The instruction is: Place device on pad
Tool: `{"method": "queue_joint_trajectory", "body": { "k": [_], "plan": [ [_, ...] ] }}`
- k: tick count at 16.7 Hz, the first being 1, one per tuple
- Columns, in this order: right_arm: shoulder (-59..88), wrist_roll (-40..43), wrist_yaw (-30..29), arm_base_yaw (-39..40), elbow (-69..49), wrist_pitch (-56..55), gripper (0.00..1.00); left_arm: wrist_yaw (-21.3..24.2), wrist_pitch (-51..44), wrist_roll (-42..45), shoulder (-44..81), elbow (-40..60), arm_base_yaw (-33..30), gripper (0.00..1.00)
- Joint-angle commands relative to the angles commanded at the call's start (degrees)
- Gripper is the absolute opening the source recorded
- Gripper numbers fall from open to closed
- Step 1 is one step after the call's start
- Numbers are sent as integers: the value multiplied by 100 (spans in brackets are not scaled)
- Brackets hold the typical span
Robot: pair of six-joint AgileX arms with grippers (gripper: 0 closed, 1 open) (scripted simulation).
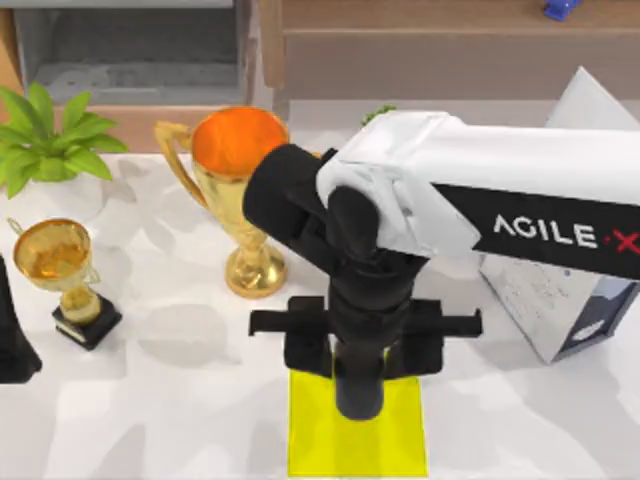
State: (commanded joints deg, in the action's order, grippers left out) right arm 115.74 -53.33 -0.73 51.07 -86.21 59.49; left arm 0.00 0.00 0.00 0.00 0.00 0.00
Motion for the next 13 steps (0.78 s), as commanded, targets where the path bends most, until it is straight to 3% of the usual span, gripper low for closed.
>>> {"method": "queue_joint_trajectory", "body": {
  "k": [13],
  "plan": [
    [209, -17, -12, 29, 403, -604, 0, 0, 0, 0, 0, 0, 0, 100]
  ]
}}
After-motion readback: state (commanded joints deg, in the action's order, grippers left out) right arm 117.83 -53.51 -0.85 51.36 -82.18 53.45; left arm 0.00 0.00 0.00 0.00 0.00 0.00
